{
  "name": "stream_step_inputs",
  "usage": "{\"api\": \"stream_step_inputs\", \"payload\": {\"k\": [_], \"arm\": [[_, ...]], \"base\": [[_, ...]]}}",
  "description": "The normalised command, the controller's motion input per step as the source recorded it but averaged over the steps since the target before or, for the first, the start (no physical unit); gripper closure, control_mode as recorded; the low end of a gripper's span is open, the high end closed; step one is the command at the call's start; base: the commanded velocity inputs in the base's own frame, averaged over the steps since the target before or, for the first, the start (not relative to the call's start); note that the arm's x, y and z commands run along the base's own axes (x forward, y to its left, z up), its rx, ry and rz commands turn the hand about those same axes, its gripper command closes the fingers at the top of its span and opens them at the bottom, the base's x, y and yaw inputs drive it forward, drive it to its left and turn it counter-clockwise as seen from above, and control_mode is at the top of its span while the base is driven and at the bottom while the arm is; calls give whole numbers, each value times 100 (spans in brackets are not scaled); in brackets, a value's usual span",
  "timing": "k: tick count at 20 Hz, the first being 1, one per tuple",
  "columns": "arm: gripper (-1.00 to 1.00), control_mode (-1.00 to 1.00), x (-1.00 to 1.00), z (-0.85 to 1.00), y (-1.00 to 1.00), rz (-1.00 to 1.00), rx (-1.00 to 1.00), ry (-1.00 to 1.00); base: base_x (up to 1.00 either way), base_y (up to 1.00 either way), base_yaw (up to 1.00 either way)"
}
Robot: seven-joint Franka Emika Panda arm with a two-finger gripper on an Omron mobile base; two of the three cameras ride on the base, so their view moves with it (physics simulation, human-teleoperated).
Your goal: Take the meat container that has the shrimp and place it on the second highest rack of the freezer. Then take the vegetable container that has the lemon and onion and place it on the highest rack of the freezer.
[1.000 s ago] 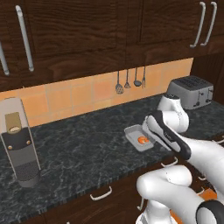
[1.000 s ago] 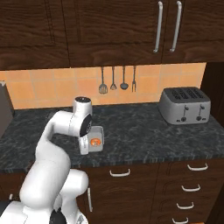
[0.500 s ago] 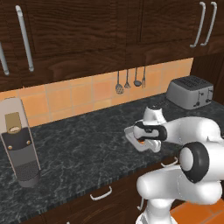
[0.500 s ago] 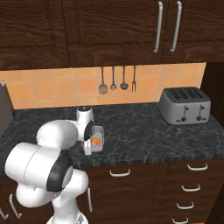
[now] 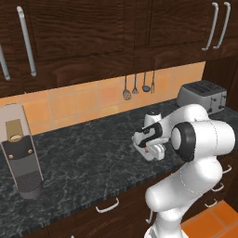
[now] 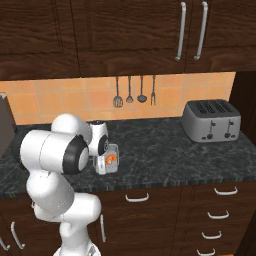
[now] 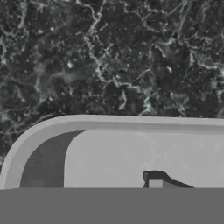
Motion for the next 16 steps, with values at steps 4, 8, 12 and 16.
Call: {"api": "stream_step_inputs", "payload": {"k": [4, 8, 12, 16], "arm": [[100, -100, -3, -68, 0, -5, -1, -8], [100, -100, -17, -52, 0, -11, -2, -31], [100, -100, -7, -14, 4, -18, -1, -31], [100, -100, -2, 2, 9, -5, 0, 0]], "base": [[0, 0, 0], [0, 0, 0], [0, 0, 0], [0, 0, 0]]}}
